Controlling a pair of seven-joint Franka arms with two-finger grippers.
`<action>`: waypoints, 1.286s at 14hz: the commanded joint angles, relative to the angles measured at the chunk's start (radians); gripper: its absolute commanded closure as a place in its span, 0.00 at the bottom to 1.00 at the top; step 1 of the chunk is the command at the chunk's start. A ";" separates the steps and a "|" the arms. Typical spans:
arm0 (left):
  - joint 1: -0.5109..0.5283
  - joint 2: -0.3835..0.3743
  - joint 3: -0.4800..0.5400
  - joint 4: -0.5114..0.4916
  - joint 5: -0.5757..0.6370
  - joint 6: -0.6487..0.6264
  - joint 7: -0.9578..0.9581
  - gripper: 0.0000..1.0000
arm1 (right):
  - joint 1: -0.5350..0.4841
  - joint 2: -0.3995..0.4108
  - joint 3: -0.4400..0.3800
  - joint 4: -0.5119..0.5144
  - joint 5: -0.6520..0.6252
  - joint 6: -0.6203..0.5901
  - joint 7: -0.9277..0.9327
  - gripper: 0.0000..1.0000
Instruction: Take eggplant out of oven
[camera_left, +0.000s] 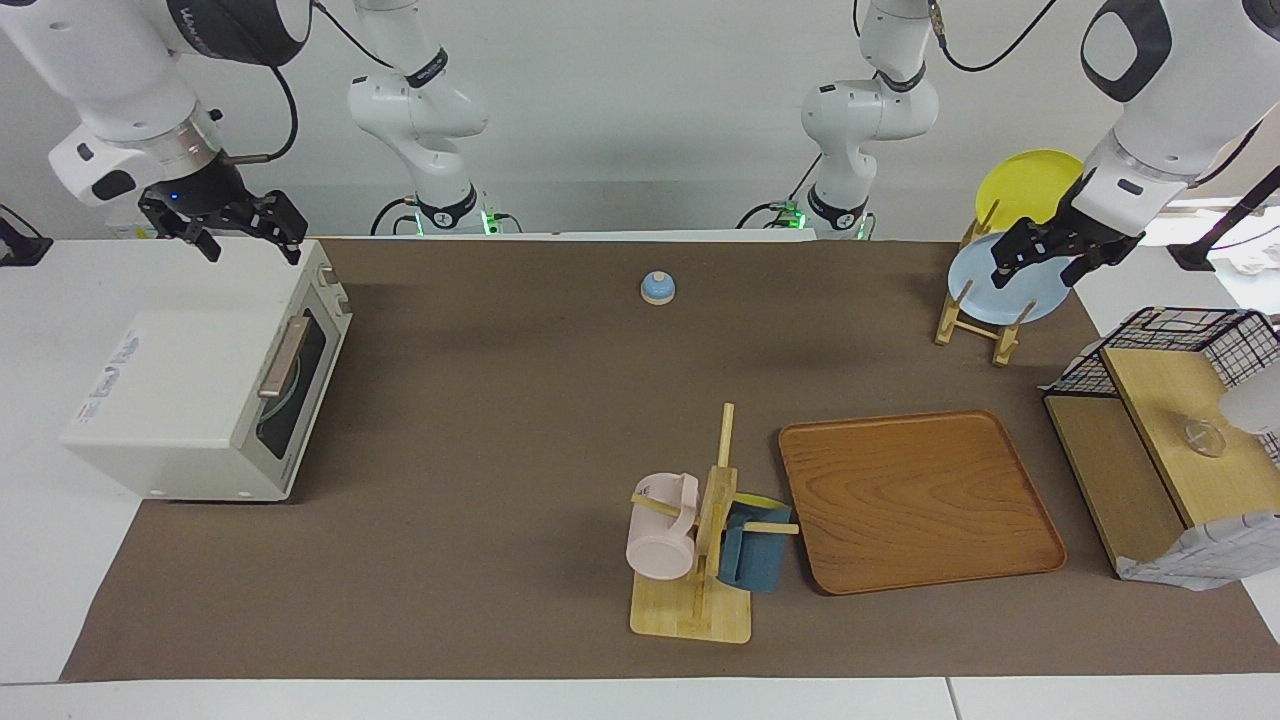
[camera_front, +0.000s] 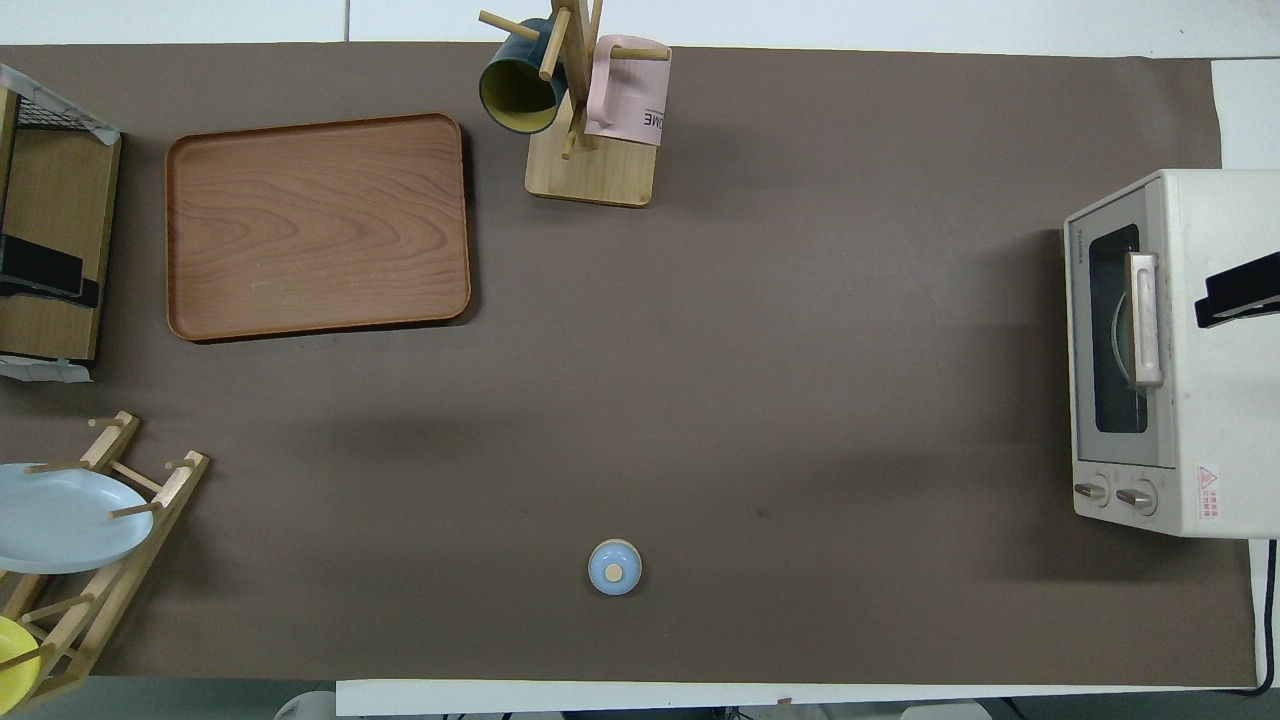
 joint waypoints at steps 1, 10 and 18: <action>-0.010 -0.001 0.013 0.002 -0.003 -0.016 0.008 0.00 | 0.000 -0.001 -0.005 -0.004 0.020 -0.007 -0.022 0.00; -0.010 -0.001 0.013 0.002 -0.003 -0.016 0.008 0.00 | 0.003 -0.037 0.004 -0.149 0.021 0.157 -0.071 0.96; -0.010 -0.001 0.013 0.002 -0.004 -0.016 0.008 0.00 | -0.015 0.005 0.003 -0.334 -0.081 0.337 -0.089 1.00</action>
